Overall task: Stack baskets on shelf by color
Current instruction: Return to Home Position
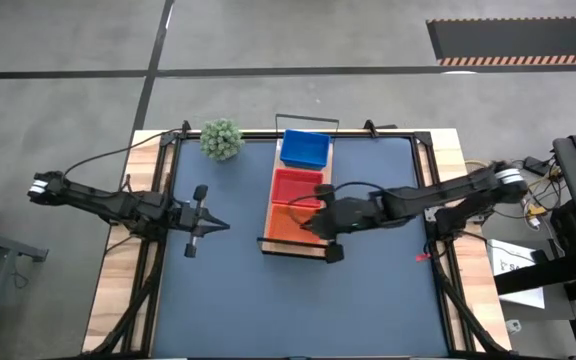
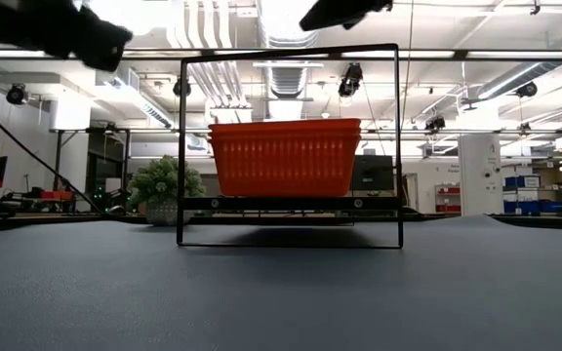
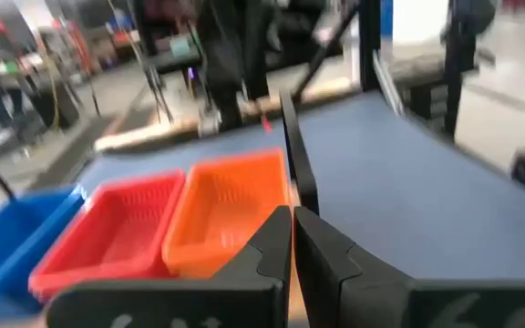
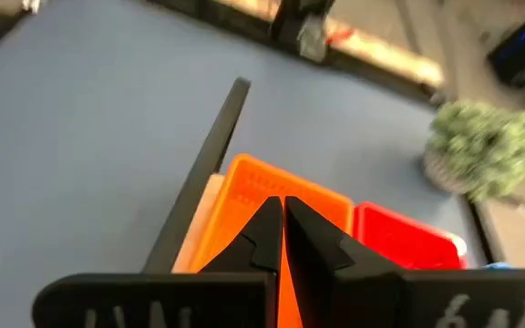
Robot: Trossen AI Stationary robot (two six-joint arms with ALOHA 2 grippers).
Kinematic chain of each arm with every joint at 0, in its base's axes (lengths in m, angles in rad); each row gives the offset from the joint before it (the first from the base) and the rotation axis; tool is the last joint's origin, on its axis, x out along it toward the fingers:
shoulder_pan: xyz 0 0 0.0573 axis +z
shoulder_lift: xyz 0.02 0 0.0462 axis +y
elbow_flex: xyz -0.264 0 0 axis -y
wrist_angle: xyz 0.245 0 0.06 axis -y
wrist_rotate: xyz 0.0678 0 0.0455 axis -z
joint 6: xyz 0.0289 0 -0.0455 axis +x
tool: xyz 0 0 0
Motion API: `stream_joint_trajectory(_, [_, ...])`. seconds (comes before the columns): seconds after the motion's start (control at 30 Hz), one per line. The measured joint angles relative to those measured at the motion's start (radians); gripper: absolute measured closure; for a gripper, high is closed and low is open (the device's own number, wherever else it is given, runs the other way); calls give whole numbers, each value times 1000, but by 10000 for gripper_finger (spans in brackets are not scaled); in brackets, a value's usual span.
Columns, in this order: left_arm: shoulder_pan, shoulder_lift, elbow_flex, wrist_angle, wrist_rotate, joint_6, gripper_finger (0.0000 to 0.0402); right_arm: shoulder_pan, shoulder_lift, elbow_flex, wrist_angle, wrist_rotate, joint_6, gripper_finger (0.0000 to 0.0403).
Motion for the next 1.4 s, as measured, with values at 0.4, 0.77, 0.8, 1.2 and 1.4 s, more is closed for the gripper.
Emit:
stream_joint_trajectory(0.4, [0, -290, -86, -212, -1, 48, 402, -11, -452, -568, 447, 0, -141, 394])
stream_joint_trajectory(0.77, [2, -460, -176, -219, -20, 178, 402, -38, -870, -898, 503, 1, -122, 394])
stream_joint_trajectory(0.8, [2, -455, -177, -210, -21, 185, 402, -45, -905, -922, 504, 1, -121, 394])
stream_joint_trajectory(1.2, [2, -456, -240, -187, -40, 130, 402, -132, -1279, -1129, 477, 4, -203, 394])
stream_joint_trajectory(1.4, [2, -449, -318, 9, -39, 105, 402, -135, -1387, -1126, 428, 82, -221, 394])
